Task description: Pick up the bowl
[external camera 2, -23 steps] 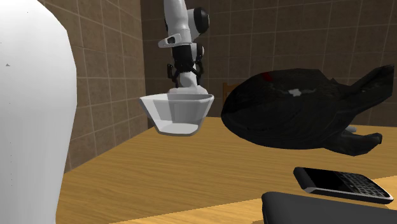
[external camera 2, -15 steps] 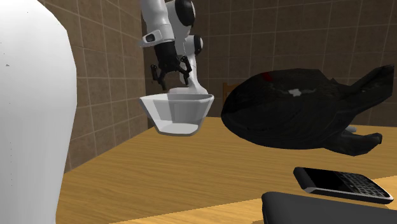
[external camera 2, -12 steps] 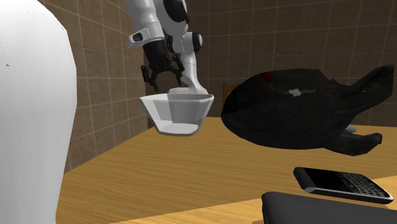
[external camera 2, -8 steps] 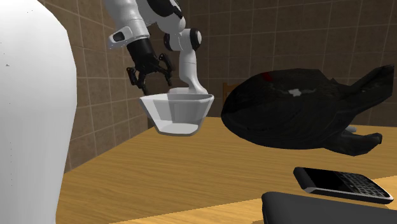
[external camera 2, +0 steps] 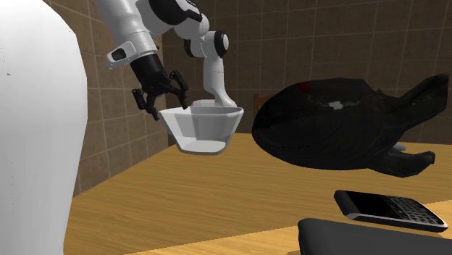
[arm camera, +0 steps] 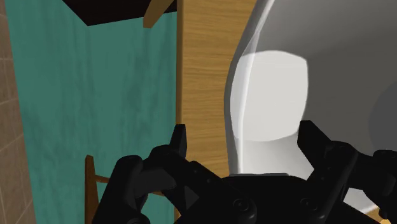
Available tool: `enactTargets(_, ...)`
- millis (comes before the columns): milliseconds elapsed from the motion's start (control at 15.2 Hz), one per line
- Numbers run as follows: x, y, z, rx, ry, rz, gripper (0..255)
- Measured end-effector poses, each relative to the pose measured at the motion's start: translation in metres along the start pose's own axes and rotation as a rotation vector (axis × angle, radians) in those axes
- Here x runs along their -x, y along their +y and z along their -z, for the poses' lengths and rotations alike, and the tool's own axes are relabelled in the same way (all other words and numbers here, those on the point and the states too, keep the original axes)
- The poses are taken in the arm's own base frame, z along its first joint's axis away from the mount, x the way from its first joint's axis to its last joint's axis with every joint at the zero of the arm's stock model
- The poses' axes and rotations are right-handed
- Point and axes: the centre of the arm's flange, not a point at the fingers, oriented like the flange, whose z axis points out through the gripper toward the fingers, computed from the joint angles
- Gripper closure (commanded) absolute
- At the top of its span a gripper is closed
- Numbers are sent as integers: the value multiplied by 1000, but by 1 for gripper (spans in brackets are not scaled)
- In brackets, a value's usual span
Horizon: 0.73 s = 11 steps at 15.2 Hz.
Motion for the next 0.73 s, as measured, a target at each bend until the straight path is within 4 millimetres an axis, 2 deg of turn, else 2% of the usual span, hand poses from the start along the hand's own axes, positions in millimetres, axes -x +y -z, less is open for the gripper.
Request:
enactTargets(132, -1, 4, -9, 0, 0, 0, 0)
enactTargets(198, -1, 5, -11, 0, 0, 0, 255)
enactTargets(726, -1, 5, -11, -1, 3, 1, 255)
